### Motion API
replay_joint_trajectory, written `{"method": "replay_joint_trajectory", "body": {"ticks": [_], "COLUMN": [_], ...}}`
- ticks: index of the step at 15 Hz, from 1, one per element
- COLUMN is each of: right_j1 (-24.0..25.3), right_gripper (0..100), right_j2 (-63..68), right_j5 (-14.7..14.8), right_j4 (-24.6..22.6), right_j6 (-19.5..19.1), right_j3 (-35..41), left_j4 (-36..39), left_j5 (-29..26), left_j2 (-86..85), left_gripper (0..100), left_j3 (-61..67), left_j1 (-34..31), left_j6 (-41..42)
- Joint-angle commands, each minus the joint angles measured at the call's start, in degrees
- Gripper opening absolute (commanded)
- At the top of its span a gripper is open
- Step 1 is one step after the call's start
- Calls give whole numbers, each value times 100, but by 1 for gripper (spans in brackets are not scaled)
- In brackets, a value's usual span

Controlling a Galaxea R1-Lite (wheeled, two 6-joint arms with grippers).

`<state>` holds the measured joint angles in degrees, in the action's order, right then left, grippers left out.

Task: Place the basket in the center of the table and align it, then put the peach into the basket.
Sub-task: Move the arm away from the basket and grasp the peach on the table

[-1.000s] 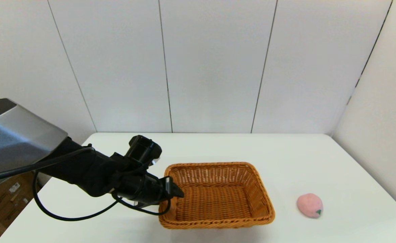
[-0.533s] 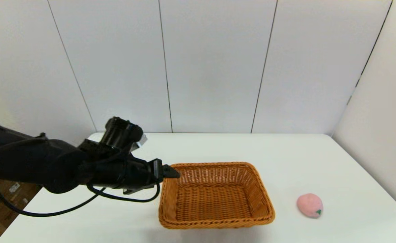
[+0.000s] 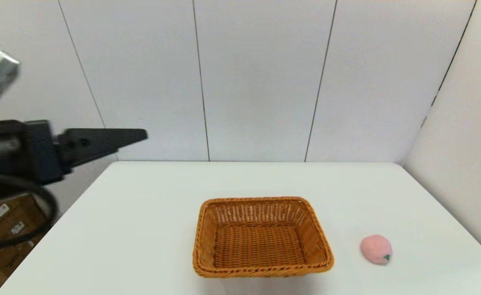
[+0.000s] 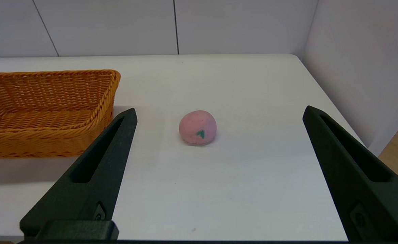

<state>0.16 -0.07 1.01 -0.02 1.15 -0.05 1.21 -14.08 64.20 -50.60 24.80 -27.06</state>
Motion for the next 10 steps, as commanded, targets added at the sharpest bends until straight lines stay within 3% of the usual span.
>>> {"method": "replay_joint_trajectory", "body": {"ticks": [1,6,10], "right_j1": [2,2,2], "right_gripper": [100,100,100], "right_j2": [-1,-1,-1], "right_j5": [4,-5,4], "right_j4": [2,2,-6], "right_j6": [0,0,0], "right_j3": [-4,5,5], "left_j4": [-305,-446,-437], "left_j5": [-25,-7,54], "left_j2": [-2473,-4618,-5892], "left_gripper": [100,100,100], "left_j3": [446,2476,3891], "left_j1": [-1812,-2497,-2506], "left_j6": [1291,2012,2214]}}
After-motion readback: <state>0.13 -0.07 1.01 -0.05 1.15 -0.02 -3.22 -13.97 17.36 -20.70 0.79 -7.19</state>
